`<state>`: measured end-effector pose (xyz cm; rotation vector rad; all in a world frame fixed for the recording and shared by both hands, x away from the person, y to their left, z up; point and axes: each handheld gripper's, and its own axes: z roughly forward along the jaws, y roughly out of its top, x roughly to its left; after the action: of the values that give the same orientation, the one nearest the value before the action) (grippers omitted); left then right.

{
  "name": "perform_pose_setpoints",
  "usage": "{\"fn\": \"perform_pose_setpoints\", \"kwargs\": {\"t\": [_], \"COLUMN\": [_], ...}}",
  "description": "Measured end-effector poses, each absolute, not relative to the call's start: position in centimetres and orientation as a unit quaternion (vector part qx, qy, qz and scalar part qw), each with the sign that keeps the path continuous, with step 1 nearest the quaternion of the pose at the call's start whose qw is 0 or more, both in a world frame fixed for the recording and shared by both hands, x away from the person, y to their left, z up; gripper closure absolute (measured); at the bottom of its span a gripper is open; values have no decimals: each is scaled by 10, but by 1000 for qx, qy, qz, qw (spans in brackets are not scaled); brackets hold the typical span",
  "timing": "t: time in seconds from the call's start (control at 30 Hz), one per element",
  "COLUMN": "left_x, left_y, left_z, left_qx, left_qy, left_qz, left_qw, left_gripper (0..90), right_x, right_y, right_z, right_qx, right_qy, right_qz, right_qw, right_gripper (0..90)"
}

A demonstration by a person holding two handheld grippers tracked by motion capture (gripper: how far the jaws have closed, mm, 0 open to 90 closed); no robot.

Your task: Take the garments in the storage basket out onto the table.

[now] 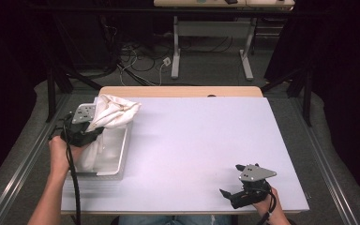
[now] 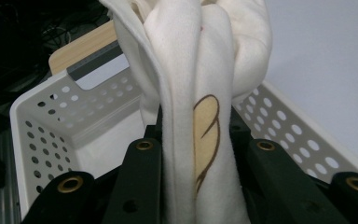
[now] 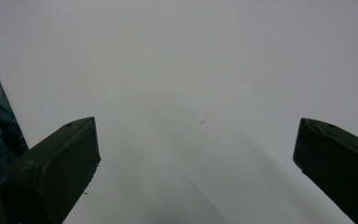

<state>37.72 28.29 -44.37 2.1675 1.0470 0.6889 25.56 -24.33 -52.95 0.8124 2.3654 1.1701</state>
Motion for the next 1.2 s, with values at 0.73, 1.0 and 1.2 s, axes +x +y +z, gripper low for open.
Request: {"fn": "perform_pose_setpoints", "kwargs": {"t": [0.73, 1.0, 1.2], "left_x": [369, 371, 372], "left_y": [255, 247, 242], "left_z": [-423, -417, -413], "left_qx": [831, 832, 834], "left_qy": [356, 346, 340], "left_qz": [260, 261, 262], "left_qw": [340, 345, 348], "left_gripper": [747, 746, 746], "right_x": [255, 255, 255], "right_y": [-243, -243, -243], "right_z": [-530, -529, -529], "right_qx": [289, 289, 288], "right_qy": [841, 841, 841], "right_qz": [416, 416, 416], "right_qw": [190, 191, 191], "right_gripper": [0, 0, 0]}}
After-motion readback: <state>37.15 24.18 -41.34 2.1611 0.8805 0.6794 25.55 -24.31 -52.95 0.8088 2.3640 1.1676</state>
